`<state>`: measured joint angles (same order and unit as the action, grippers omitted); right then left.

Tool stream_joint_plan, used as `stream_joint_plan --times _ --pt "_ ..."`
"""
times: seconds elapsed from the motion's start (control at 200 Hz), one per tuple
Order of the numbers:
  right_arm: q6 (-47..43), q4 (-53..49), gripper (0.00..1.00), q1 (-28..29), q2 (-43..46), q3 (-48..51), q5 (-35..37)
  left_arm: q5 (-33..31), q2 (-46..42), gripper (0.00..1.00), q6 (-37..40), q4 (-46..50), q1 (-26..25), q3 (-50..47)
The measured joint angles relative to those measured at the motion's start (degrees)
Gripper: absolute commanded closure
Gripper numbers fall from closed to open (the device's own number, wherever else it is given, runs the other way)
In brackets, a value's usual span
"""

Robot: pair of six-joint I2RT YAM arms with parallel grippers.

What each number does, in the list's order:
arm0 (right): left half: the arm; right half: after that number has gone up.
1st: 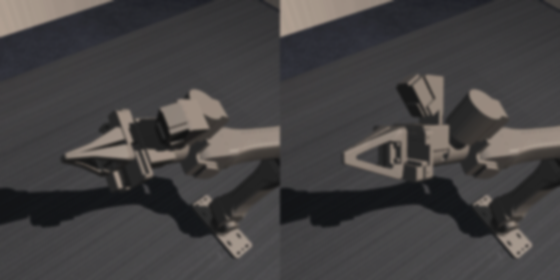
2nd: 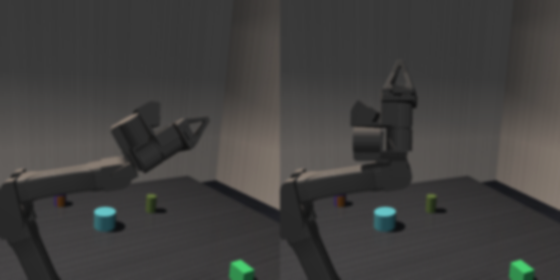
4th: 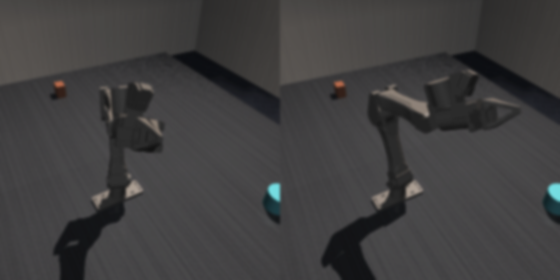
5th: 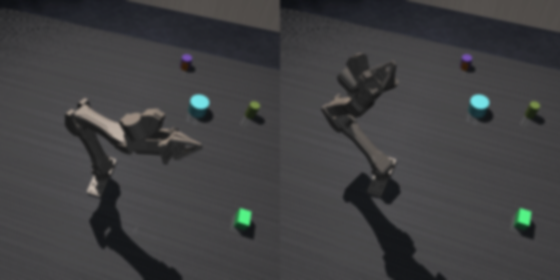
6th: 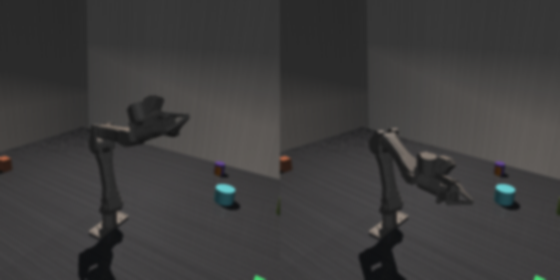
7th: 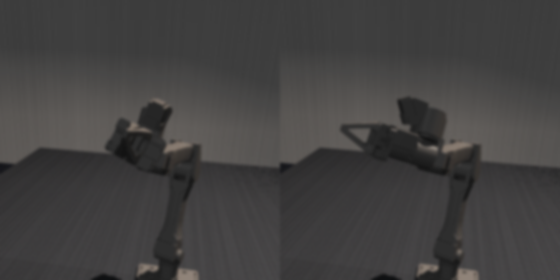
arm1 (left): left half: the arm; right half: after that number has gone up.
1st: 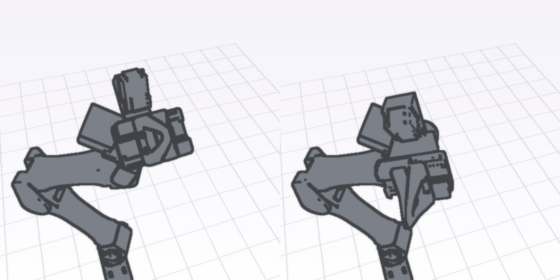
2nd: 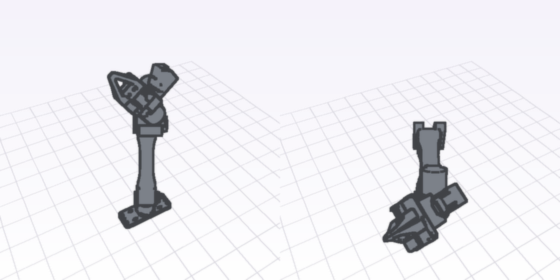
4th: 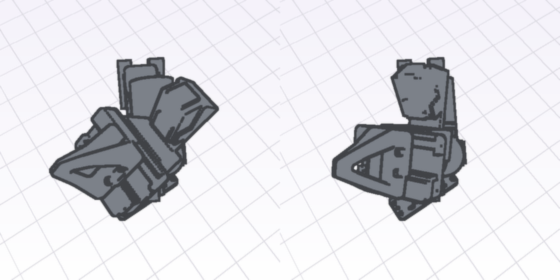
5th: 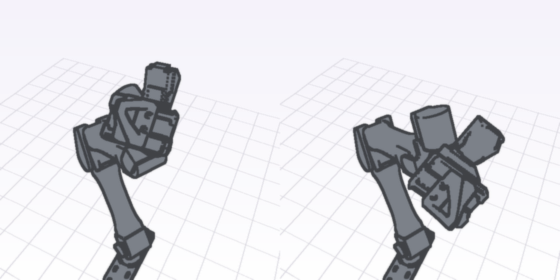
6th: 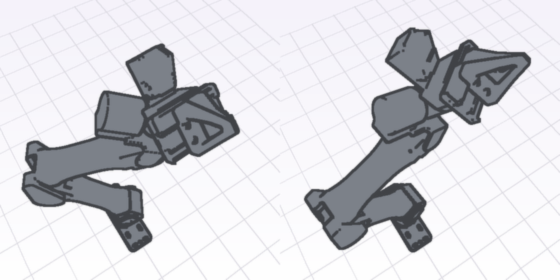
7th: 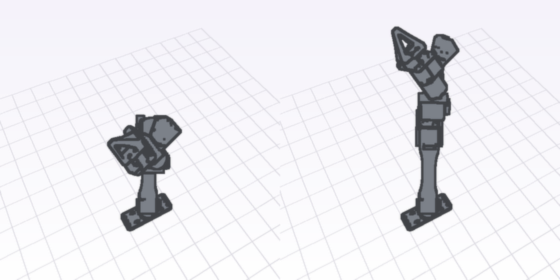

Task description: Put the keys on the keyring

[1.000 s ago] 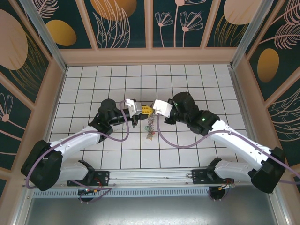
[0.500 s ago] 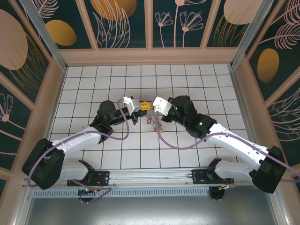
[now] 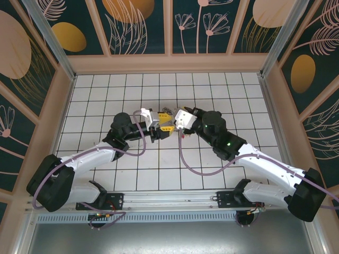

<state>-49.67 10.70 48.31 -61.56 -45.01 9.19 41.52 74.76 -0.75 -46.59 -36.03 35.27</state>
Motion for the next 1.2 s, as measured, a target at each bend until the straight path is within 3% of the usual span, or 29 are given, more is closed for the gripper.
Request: stream_joint_plan --times 0.265,0.395,0.591,0.861,1.196 --pt "-14.6 -0.5 1.00 -0.4 -0.2 0.0 -1.3 -2.3 -7.2 0.44 0.7 6.6 0.0 0.4" --pt "-22.6 -0.9 1.00 -0.6 -1.1 -0.1 -1.0 -6.2 -11.1 0.33 0.9 11.1 0.0 1.4" --pt "-36.5 -1.0 1.00 -0.6 -1.9 -0.3 -0.7 -12.6 -11.5 0.27 -4.0 20.0 1.9 7.9" --pt "-53.0 4.4 1.00 0.4 -2.2 1.4 -0.7 -16.2 -5.4 0.40 -17.1 31.2 4.5 19.3" --pt "-63.7 14.1 1.00 1.8 -2.3 4.6 -1.6 -4.9 -0.9 0.48 -25.3 32.2 4.5 19.2"
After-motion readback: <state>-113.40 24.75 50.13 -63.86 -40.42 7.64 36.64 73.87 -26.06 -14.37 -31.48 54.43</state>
